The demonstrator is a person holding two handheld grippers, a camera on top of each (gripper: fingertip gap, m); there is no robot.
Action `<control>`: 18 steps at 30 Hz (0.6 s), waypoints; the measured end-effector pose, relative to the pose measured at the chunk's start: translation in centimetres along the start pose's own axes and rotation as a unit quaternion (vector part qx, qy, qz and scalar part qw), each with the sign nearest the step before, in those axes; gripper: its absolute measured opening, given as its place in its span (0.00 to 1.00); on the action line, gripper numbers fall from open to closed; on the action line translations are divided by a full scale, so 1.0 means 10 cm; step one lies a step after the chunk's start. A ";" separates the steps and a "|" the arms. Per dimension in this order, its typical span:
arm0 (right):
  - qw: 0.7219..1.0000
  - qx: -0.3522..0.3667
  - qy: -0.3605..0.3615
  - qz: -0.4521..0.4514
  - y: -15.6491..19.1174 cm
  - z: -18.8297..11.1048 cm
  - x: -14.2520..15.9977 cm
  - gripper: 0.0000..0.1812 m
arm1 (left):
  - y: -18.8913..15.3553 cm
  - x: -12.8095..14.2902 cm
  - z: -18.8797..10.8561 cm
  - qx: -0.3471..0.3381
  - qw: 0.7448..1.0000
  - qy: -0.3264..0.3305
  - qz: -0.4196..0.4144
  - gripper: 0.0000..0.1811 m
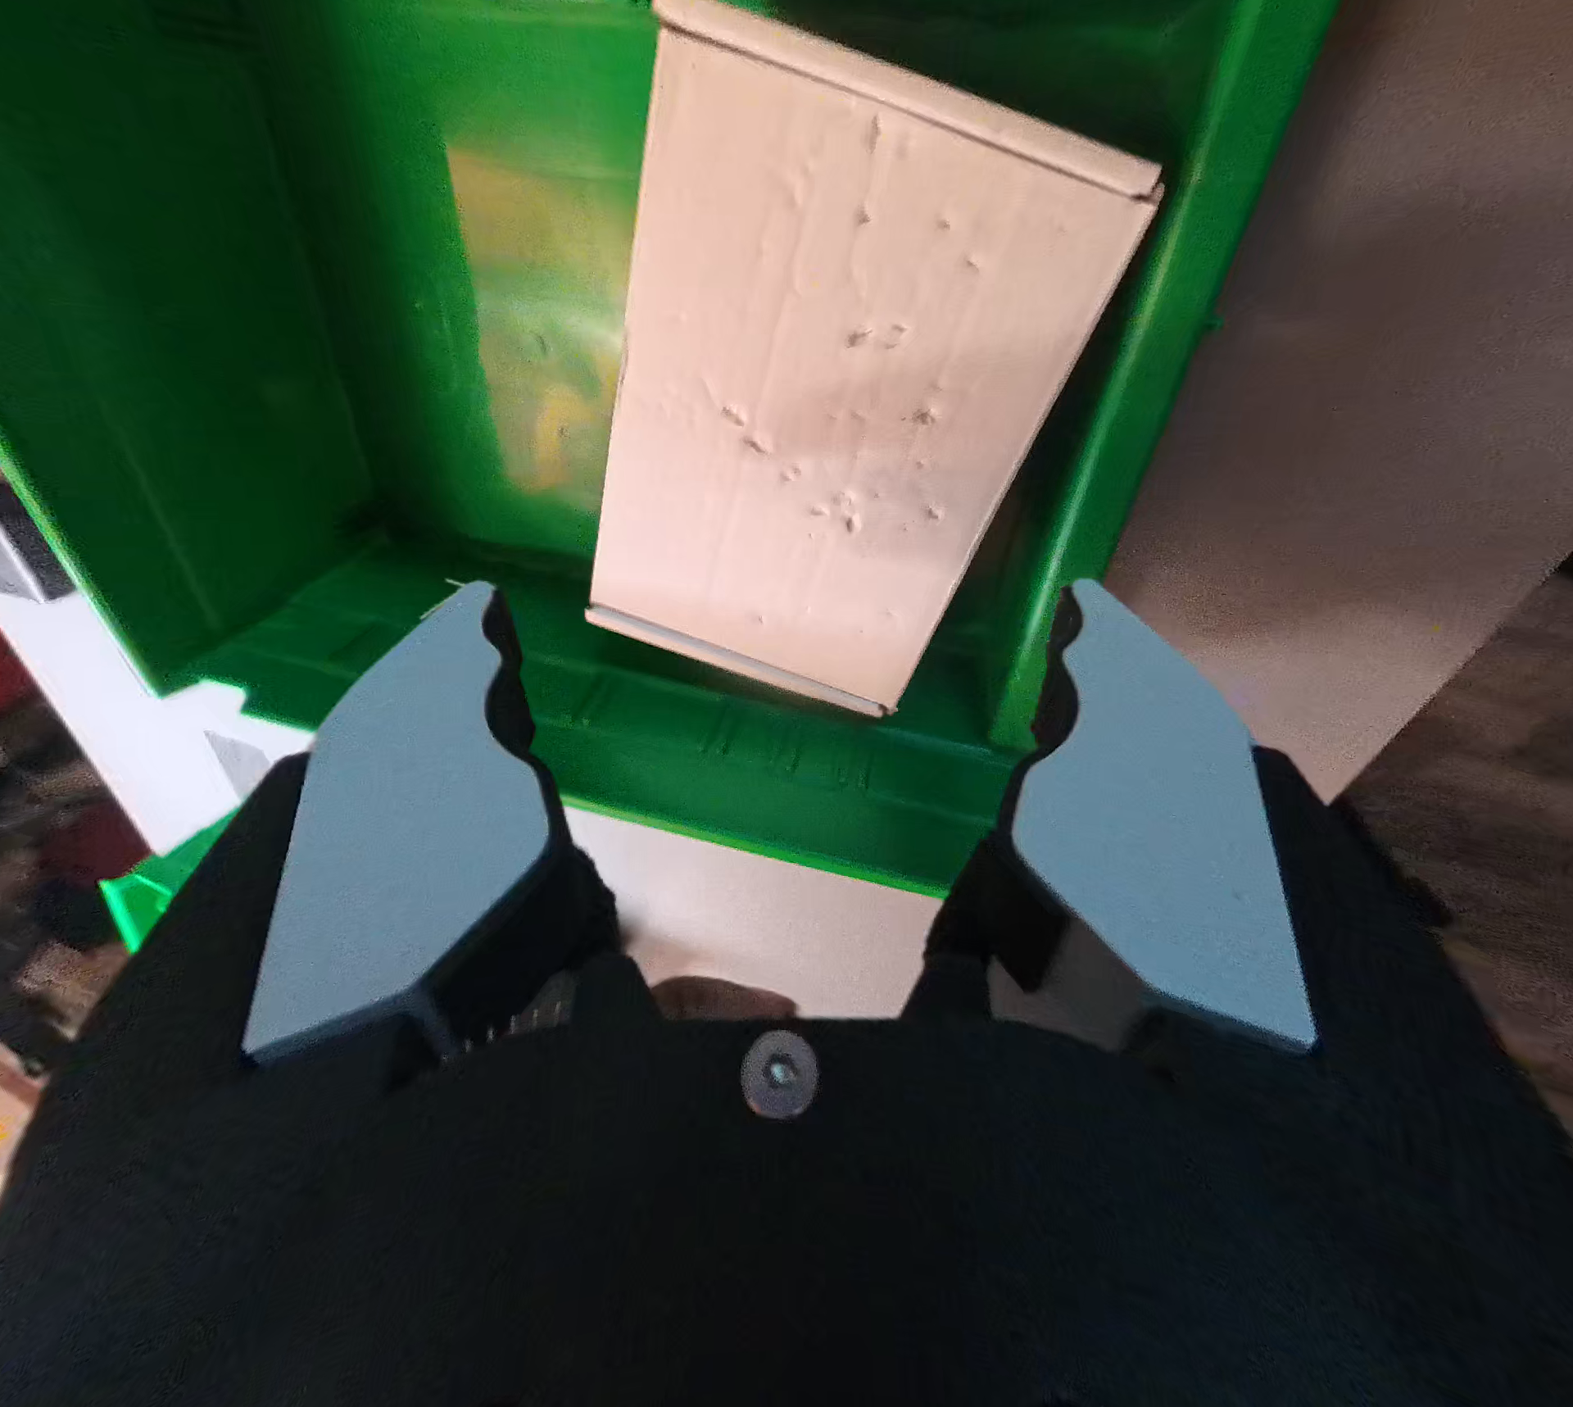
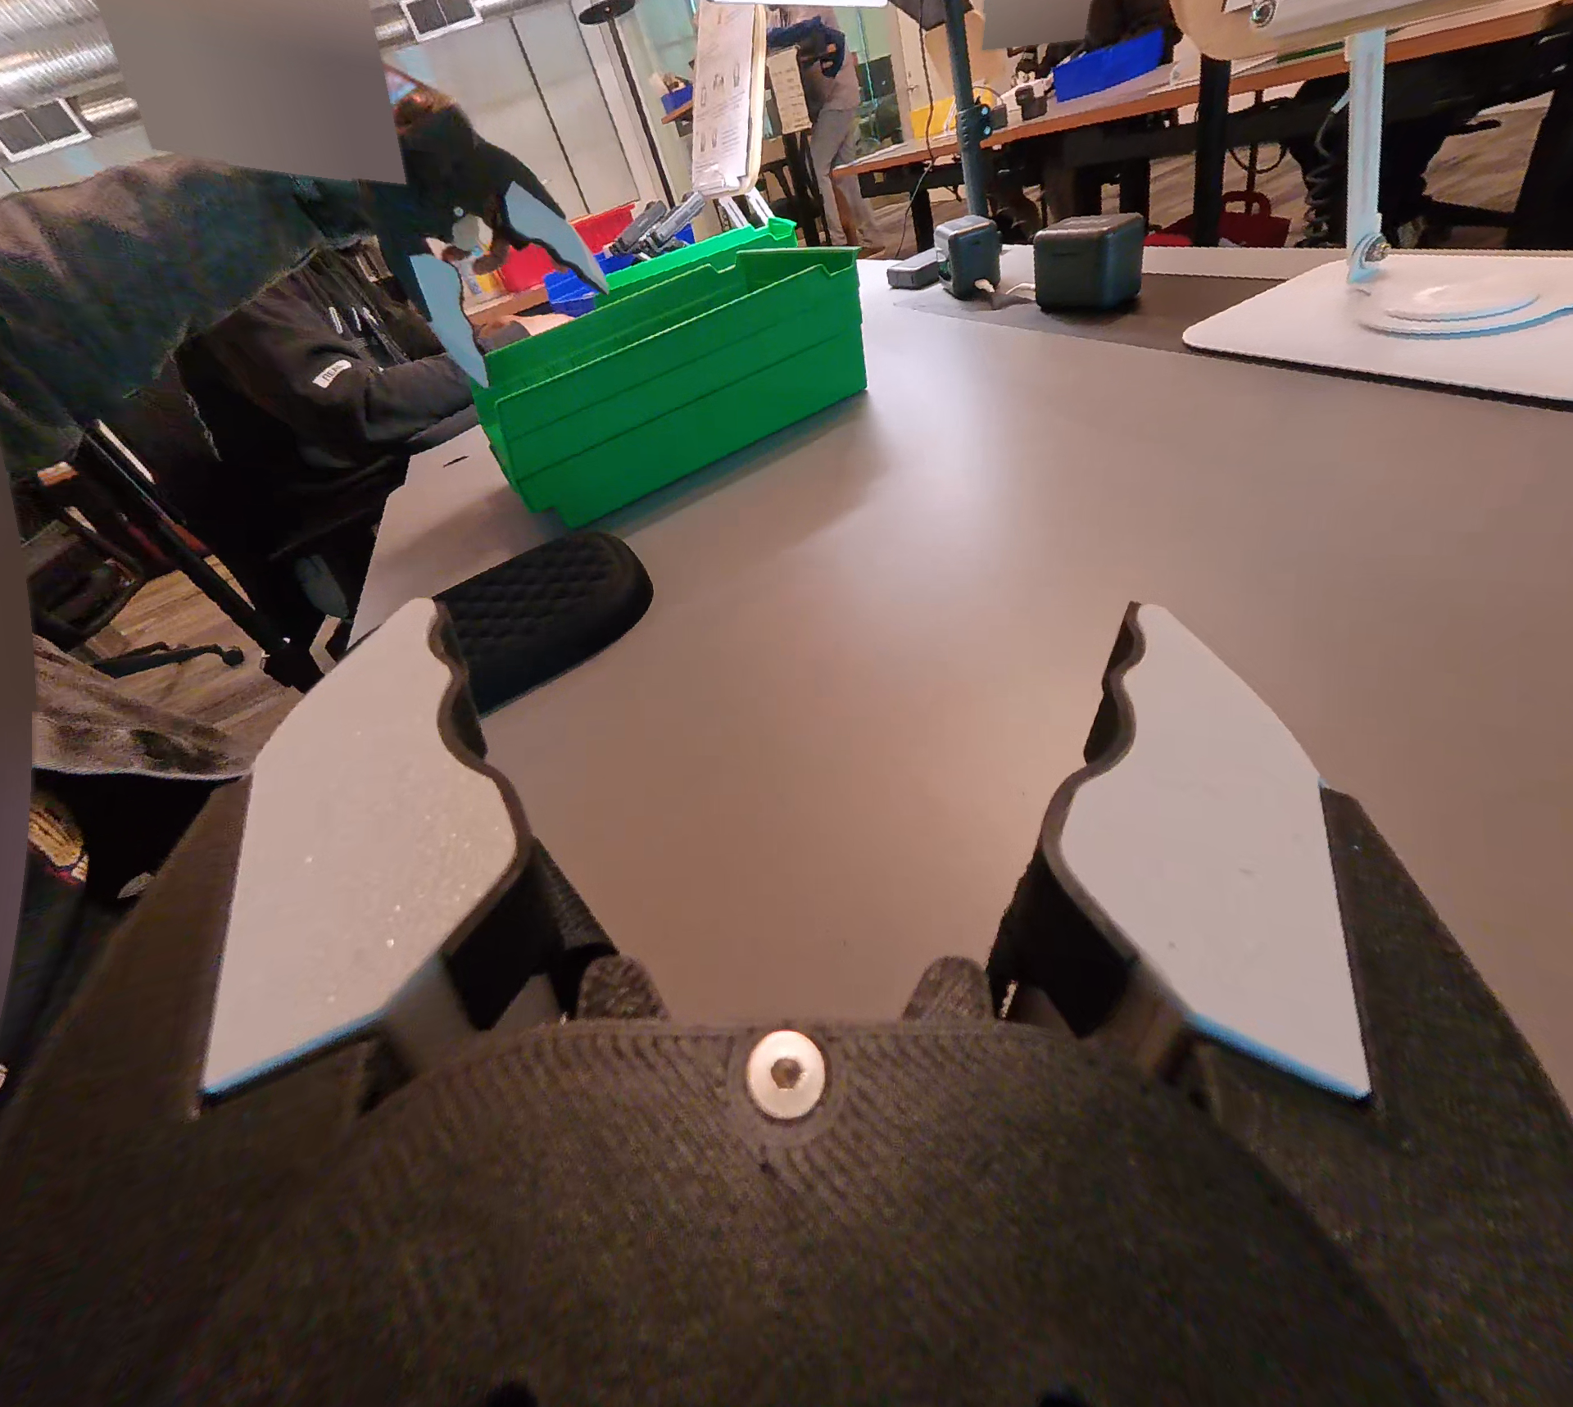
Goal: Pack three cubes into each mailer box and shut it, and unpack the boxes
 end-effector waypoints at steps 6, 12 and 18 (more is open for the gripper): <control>1.000 -0.005 0.002 -0.003 0.01 0.00 0.01 0.76 | -0.09 -0.09 0.20 0.083 0.995 0.039 0.037 0.67; 1.000 -0.006 0.004 -0.008 0.02 0.00 0.01 0.76 | -0.05 -0.17 0.45 0.076 0.989 0.053 0.114 0.67; 1.000 -0.005 0.003 -0.004 0.02 0.00 0.01 0.76 | -0.02 -0.15 0.53 0.086 0.988 0.049 0.116 0.67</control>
Point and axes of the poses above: each gripper's, where its closed fingertips meet, z out along the fingers, x out of its underside, y = z × x across the jaws, the point moved 9 cm from there along -z, back along the fingers, and after that the axes turned 13 degrees about -y, right-handed, at the moved point
